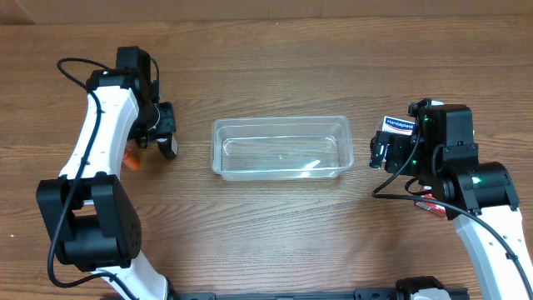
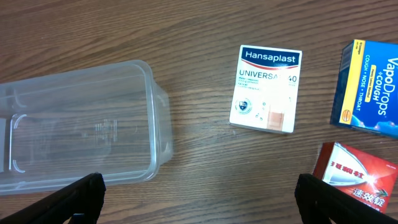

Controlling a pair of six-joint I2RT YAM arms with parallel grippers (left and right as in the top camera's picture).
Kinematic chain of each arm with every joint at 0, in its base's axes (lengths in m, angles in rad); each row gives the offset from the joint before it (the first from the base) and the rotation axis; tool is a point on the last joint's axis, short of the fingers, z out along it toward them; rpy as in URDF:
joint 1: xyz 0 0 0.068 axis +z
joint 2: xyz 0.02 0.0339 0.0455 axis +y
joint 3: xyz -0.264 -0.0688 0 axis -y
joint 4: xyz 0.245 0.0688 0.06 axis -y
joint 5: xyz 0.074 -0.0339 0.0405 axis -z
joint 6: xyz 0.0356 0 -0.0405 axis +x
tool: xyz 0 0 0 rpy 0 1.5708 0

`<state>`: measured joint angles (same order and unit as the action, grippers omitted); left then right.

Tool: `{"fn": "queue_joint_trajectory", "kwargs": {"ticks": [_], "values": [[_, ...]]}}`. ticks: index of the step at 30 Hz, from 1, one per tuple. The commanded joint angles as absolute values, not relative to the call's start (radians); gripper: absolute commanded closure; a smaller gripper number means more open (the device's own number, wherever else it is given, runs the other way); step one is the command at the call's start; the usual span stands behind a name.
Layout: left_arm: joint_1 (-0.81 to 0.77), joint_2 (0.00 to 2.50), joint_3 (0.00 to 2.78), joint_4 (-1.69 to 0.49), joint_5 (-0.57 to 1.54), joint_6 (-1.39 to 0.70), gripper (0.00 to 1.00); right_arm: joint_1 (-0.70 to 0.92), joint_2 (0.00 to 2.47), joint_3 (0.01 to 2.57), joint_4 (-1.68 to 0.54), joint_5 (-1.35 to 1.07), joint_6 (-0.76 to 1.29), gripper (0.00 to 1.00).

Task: Pack container
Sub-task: 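Grasp the black bottle with the left gripper and lift it, then lower the black bottle into the container's left end and release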

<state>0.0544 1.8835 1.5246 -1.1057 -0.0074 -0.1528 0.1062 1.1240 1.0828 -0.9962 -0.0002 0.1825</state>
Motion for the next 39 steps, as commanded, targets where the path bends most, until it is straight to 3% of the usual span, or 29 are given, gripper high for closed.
{"fn": "queue_joint_trajectory", "kwargs": {"ticks": [1, 9, 14, 20, 29, 39], "values": [[0.049, 1.889, 1.633, -1.174, 0.012, -0.194, 0.96, 0.109, 1.124, 1.118, -0.995, -0.002, 0.18, 0.0], [-0.176, 1.887, 2.098, -1.527, 0.019, -0.254, 0.96, 0.109, 1.124, 1.118, -1.02, -0.002, 0.184, 0.0], [-0.334, 1.889, 2.136, -1.581, 0.02, -0.353, 0.96, 0.109, 1.124, 1.118, -1.019, -0.002, 0.184, 0.0], [-0.374, 1.889, 2.012, -1.538, 0.019, -0.438, 0.96, 0.109, 1.124, 1.118, -1.02, -0.003, 0.188, 0.0], [-0.374, 1.891, 1.737, -1.262, -0.007, -0.572, 0.96, 0.109, 1.124, 1.118, -1.025, -0.007, 0.188, 0.0], [-0.374, 1.893, 1.644, -1.151, -0.086, -0.58, 0.95, 0.109, 1.124, 1.118, -1.024, -0.007, 0.188, 0.0]]}}
